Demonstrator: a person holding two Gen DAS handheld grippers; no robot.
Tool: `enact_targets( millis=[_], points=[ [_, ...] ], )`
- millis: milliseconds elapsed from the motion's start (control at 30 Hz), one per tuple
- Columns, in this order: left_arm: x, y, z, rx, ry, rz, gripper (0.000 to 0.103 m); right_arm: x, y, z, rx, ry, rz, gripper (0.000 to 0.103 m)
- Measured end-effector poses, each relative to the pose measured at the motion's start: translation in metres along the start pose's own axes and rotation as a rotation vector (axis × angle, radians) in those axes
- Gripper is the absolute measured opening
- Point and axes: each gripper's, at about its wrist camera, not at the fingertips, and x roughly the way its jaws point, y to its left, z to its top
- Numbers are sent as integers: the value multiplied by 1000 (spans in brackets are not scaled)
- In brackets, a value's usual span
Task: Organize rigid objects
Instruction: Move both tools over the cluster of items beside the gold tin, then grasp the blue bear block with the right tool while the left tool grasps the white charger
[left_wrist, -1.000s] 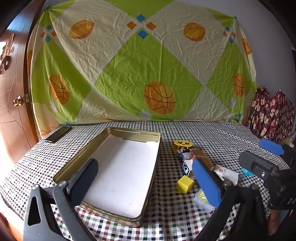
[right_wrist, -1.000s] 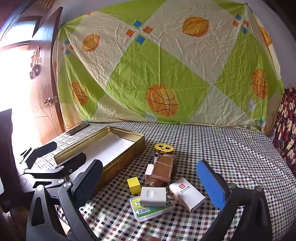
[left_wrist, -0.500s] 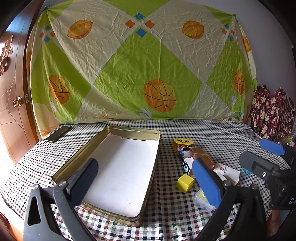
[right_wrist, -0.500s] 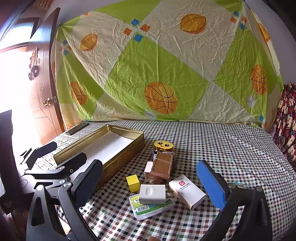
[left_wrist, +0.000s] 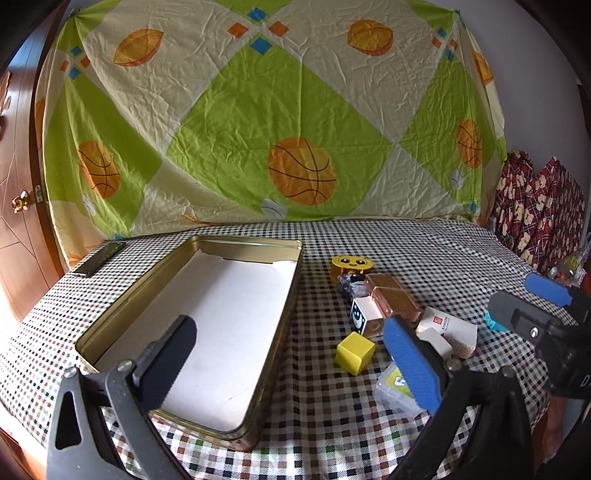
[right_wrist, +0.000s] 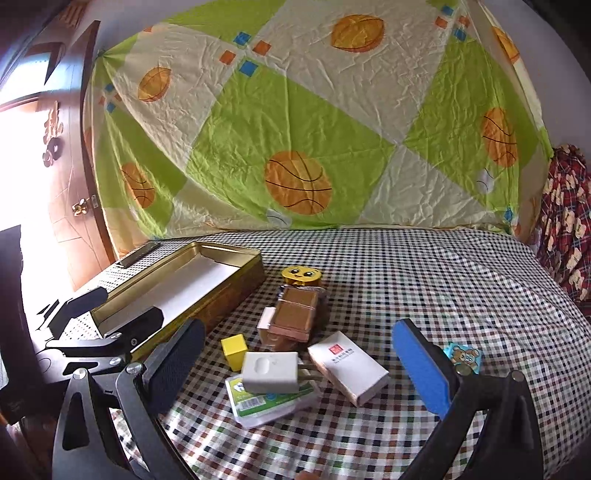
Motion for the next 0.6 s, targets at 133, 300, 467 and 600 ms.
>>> enact_targets(
  millis=[133,300,467,600],
  points=[
    [10,-21,-6,38,26,-39,103,5,-36,-9,64,14,-89,102],
    [18,-51,-9,93,31,-87,103,8,-70,-16,130,17,-157,102],
    [29,-80,-12,159,47,-118,103,13,-94,-21,179,24,-188,102],
    [43,-93,-13,179,90,-138,103,17,-107,-26,195,37,-203,102]
  ],
)
